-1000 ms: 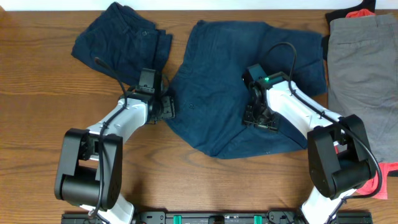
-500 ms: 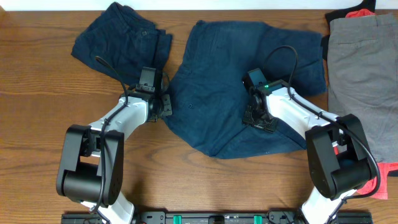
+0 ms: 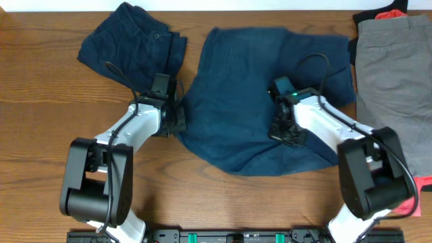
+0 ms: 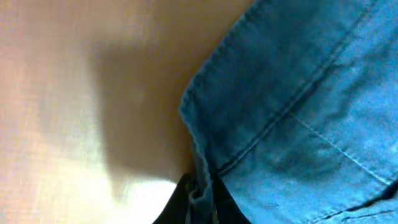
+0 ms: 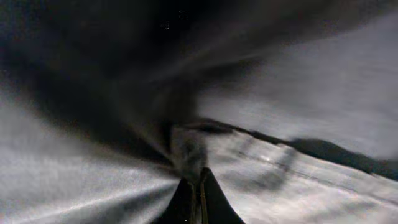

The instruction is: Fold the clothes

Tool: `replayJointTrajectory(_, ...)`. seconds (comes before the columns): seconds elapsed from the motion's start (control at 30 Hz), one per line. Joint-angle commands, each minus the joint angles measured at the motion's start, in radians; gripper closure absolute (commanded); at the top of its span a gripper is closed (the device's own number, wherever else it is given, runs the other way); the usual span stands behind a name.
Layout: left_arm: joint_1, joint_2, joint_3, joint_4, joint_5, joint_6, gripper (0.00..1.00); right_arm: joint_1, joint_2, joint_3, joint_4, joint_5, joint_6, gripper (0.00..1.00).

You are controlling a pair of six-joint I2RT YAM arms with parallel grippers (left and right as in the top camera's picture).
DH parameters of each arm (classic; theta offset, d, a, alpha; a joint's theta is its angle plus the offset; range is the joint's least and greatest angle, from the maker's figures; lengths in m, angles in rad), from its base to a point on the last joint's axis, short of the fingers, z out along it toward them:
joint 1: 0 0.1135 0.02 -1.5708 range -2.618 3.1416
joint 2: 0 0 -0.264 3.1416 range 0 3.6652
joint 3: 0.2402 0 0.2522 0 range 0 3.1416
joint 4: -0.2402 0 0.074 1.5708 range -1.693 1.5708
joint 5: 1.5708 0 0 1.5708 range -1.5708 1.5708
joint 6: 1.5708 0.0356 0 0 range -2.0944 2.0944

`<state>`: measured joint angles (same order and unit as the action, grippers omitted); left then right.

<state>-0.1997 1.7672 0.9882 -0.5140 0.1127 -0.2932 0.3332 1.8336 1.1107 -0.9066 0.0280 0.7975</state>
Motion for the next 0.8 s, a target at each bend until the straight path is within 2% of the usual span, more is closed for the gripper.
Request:
replayJointTrajectory(0.0, 0.041, -0.098, 0.025, -0.061, -0.061, -0.009, 0.94, -0.078, -0.143, -0.011, -0.056, 0.051, 0.007, 0.99)
replayJointTrajectory(0.4, 0.071, -0.528, 0.033, -0.208, -0.045, -0.026, 0.94, -0.266, -0.666, -0.011, -0.257, 0.051, -0.164, 0.99)
replayJointTrajectory(0.6, 0.006, -0.618, 0.033, -0.293, -0.016, -0.058, 0.94, -0.323, -0.846, 0.007, -0.388, 0.104, -0.194, 0.99)
replayJointTrajectory(0.77, -0.069, -0.631, 0.033, -0.364, -0.016, -0.089, 0.94, -0.347, -0.906, 0.080, -0.423, 0.154, -0.239, 0.99)
